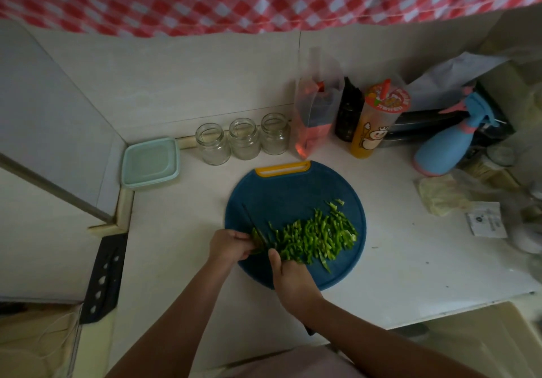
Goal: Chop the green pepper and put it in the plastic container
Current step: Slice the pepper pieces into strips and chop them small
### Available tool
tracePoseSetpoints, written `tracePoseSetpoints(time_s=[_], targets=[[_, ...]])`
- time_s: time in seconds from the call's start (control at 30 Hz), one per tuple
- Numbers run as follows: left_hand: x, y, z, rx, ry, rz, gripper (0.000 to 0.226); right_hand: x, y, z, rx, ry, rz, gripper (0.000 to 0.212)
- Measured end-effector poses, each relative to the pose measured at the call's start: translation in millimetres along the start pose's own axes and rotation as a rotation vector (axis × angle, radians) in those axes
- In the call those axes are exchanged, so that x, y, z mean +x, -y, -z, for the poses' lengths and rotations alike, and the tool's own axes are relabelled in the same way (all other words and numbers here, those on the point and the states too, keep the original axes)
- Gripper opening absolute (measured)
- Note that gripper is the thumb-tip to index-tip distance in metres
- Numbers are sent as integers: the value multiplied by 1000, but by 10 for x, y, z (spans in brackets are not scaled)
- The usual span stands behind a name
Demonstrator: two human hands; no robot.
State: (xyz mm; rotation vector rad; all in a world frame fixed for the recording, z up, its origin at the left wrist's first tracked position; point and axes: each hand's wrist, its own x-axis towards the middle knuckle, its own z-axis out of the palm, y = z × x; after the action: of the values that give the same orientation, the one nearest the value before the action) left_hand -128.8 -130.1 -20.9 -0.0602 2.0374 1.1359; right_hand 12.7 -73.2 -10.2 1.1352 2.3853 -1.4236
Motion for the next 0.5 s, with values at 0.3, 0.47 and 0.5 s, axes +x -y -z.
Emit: tracePoseSetpoints(time_s=[0.3, 0.47, 0.5], targets=[[32, 11, 0, 70, -13, -26, 20, 115, 104, 57, -185, 136, -4, 72], [55, 20, -12, 110, -25, -44, 12, 210, 319, 51, -137, 142, -101, 61], [46, 22, -8, 105, -25, -43, 11, 250, 376, 48, -126, 141, -128, 57]])
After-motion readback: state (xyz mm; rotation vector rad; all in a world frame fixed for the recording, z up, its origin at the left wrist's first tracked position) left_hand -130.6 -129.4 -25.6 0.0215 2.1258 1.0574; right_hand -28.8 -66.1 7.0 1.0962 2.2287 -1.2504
